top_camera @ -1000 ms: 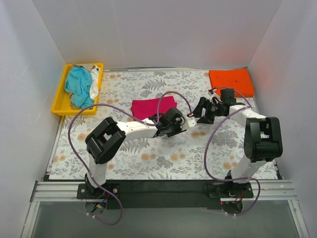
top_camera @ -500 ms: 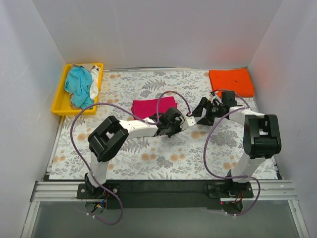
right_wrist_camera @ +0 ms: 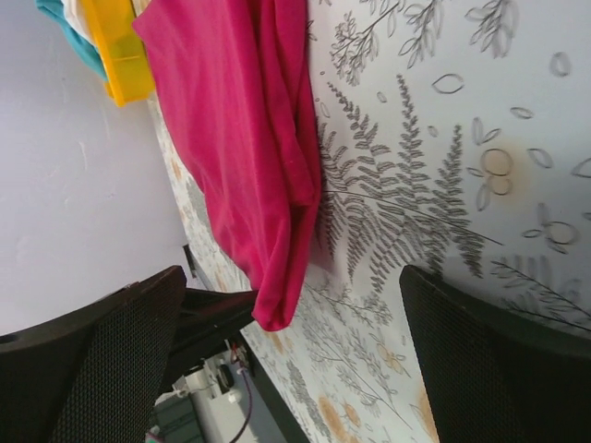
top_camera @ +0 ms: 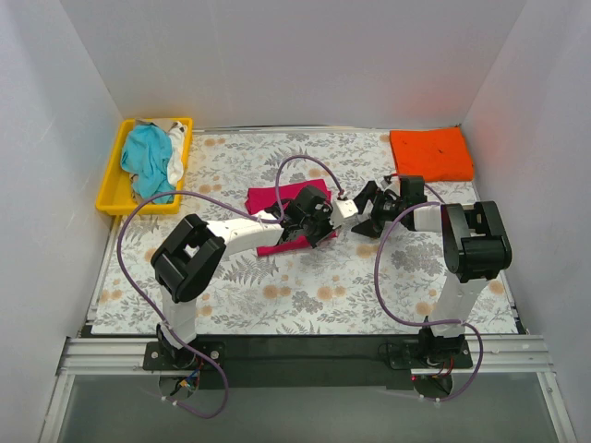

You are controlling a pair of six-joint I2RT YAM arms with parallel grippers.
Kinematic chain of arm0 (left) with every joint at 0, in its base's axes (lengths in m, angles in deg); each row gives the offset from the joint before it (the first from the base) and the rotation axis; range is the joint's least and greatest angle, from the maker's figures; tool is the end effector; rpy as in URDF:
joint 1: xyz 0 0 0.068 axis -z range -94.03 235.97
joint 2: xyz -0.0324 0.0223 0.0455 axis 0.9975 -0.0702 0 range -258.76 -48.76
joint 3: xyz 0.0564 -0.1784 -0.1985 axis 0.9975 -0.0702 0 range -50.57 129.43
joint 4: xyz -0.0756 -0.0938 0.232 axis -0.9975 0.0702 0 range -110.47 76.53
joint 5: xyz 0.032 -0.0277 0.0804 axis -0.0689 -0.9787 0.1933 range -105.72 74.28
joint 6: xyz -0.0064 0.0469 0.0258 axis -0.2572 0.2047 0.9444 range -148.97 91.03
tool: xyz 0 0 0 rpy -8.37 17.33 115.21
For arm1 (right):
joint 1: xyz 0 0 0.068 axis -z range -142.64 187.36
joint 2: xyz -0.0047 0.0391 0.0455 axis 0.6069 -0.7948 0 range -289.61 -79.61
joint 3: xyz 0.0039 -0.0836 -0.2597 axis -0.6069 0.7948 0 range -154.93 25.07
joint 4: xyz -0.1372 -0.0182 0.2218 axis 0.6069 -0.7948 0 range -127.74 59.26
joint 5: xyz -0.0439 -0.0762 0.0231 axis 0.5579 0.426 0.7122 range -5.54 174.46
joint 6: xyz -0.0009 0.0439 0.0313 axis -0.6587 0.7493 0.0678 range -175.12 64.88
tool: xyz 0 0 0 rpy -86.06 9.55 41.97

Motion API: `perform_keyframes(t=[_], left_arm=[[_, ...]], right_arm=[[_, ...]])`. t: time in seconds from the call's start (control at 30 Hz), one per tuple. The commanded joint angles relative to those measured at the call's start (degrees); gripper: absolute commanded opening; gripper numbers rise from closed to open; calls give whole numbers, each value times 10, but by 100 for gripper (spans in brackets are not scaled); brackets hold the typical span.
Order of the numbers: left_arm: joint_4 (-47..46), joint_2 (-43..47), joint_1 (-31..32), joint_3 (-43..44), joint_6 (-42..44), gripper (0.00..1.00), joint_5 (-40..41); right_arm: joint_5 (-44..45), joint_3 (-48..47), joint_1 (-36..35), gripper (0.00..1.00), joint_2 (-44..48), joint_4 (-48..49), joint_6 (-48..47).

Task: Fold and stack the t-shirts
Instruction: Neatly place the folded tshirt to the corner

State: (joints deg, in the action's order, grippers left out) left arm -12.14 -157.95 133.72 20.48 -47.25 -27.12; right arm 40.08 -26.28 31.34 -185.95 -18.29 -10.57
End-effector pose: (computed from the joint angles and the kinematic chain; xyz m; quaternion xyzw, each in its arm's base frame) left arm 0.2715 -0.3092 0.1797 0.2706 0.8844 -0.2783 0.2591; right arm 0.3527 0.0622 0.1333 0.1362 0.8503 0.4718 0.1892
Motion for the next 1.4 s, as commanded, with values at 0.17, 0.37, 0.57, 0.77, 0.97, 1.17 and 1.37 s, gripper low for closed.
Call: perform_keyframes(t=[0.17, 0.37, 0.57, 0.77, 0.97, 1.17, 1.37], left_arm=[[-21, 49, -9, 24, -23, 0, -26], [-21, 52, -19, 34, -44, 0, -42], [-20, 57, -21, 40, -52, 0, -54], [-17, 59, -22, 32, -54, 0, -61], [-16, 60, -23, 29, -55, 0, -63], [-16, 56, -30, 28, -63, 0, -58], [-16, 51, -34, 28, -70, 0, -68]], right_arm=[[21, 26, -51, 89, -40, 160, 131], [54, 10, -79, 89, -76, 187, 159], [83, -20, -95, 87, -112, 208, 178], [112, -68, -96, 84, -153, 225, 182], [140, -100, -98, 79, -181, 231, 165], [149, -89, -109, 72, -164, 230, 143], [176, -69, -114, 62, -146, 230, 102]])
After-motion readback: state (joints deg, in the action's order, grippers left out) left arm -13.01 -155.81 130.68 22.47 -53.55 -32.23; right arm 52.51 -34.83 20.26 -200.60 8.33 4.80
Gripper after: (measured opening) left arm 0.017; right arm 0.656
